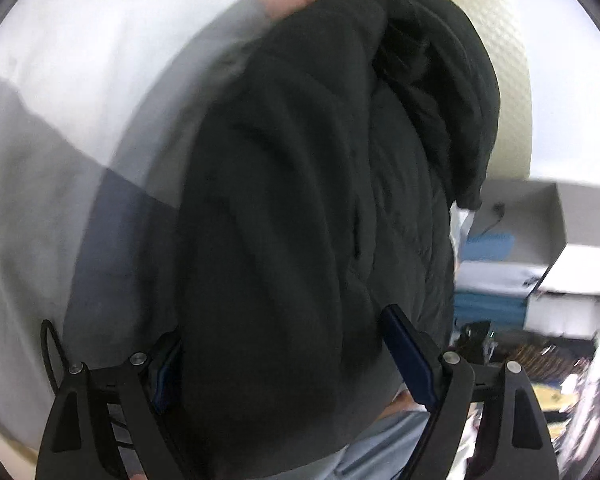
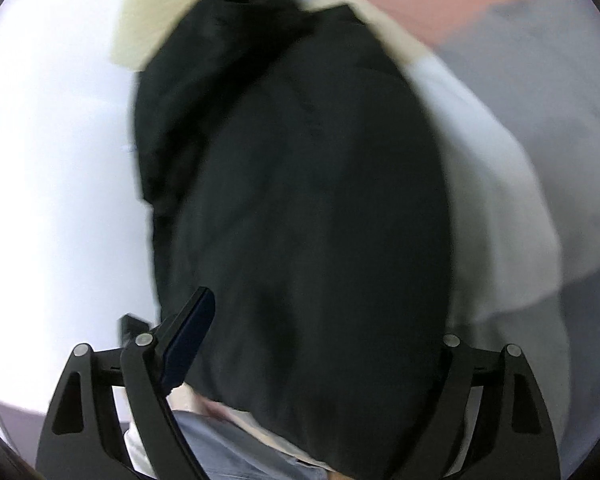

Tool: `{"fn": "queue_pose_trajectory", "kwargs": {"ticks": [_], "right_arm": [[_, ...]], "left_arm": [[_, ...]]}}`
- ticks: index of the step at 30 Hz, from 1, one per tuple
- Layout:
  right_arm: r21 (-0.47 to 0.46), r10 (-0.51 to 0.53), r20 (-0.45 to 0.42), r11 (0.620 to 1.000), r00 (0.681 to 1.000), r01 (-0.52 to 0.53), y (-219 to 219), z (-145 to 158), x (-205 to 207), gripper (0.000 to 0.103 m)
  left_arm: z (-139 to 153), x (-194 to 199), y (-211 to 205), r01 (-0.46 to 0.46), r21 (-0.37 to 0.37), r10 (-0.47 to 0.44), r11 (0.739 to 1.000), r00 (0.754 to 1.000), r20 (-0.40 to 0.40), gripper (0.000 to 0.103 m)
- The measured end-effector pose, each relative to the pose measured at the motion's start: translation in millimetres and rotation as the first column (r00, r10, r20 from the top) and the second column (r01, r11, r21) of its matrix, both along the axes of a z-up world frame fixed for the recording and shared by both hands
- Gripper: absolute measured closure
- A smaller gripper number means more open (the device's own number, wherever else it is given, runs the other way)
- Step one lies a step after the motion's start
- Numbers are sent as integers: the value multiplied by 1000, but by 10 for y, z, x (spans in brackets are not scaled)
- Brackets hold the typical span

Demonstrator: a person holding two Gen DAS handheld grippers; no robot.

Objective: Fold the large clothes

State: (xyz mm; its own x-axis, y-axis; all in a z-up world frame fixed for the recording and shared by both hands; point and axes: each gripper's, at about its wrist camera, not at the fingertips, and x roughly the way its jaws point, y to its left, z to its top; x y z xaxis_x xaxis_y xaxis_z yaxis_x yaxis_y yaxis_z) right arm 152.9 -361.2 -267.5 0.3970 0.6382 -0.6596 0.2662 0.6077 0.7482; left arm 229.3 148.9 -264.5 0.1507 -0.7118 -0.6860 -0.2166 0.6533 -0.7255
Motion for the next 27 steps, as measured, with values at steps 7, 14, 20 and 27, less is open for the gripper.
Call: {"fn": "queue_pose_trajectory", "kwargs": {"ticks": [7, 14, 20, 27], "right_arm": [[-18, 21, -16, 1000, 1000, -21, 17, -38, -33, 42], [-61, 91, 89, 994, 992, -85, 179, 236, -58, 79], [-75, 5, 218, 997, 976, 12, -40, 498, -214, 92], [-33, -91, 330, 994, 940, 107, -188, 791, -429, 94]], "left_arm": [[135, -8, -265, 46, 49, -49, 998, 997, 58, 24], [254, -97, -313, 85, 112, -98, 990, 987, 126, 55], [505, -241, -239, 28, 137, -56, 990, 976, 212, 88], [838, -446, -64, -40, 68, 21, 997, 966, 259, 94]]}}
